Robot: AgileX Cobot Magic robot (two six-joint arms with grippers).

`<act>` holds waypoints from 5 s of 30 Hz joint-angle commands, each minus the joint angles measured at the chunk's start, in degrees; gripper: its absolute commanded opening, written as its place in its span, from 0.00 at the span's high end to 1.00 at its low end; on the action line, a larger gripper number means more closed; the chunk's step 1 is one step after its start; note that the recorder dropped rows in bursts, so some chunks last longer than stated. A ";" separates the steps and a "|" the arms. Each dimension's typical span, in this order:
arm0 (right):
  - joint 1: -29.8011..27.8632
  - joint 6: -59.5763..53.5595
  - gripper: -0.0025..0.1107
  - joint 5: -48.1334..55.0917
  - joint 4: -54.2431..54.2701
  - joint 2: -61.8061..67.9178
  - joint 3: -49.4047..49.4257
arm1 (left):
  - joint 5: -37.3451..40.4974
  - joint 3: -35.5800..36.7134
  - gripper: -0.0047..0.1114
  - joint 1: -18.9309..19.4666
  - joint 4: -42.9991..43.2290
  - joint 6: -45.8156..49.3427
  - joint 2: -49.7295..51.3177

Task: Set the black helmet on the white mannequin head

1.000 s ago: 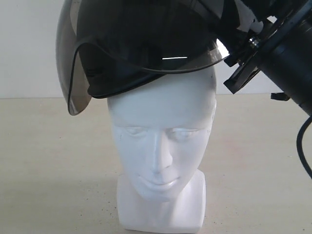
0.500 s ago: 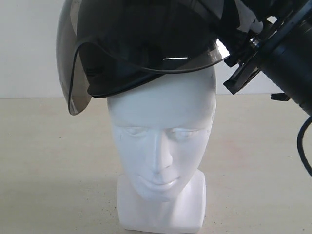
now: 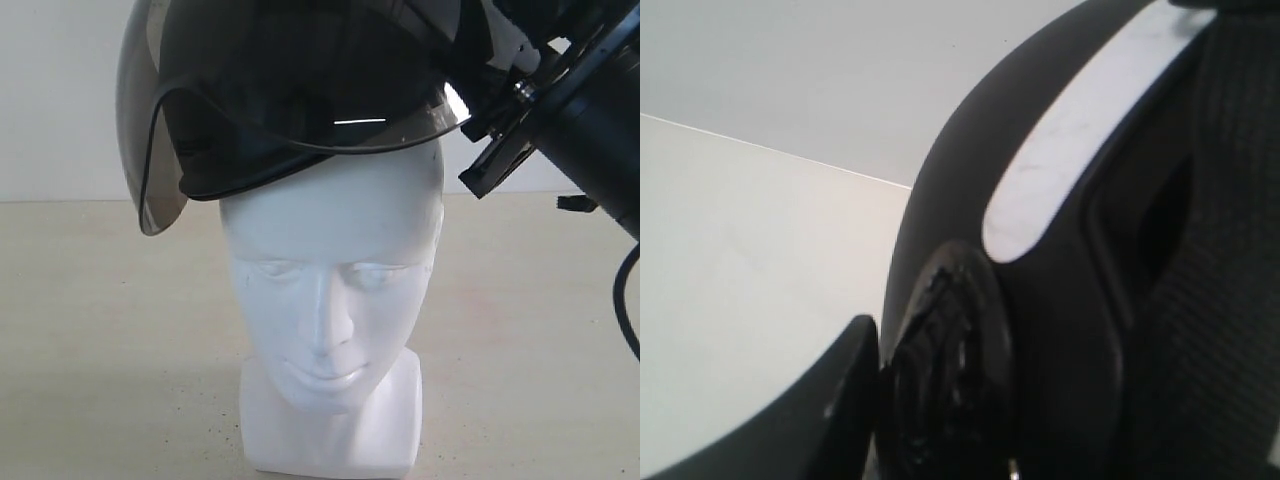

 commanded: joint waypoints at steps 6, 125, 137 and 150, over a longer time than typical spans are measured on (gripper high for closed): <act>-1.04 -4.52 0.98 11.20 -4.58 0.67 1.56 | 0.04 0.16 0.92 -0.34 0.15 0.05 -0.21; -1.04 -94.72 0.98 137.19 17.15 -25.24 -10.93 | 0.04 0.16 0.92 -0.34 0.15 0.05 -0.21; -1.24 -98.12 0.98 125.36 28.28 -23.30 -11.21 | 0.04 0.16 0.92 -0.34 0.15 0.05 -0.21; -1.13 -106.28 0.98 118.15 43.19 -23.30 -11.11 | 0.04 0.16 0.92 -0.34 0.15 0.05 -0.21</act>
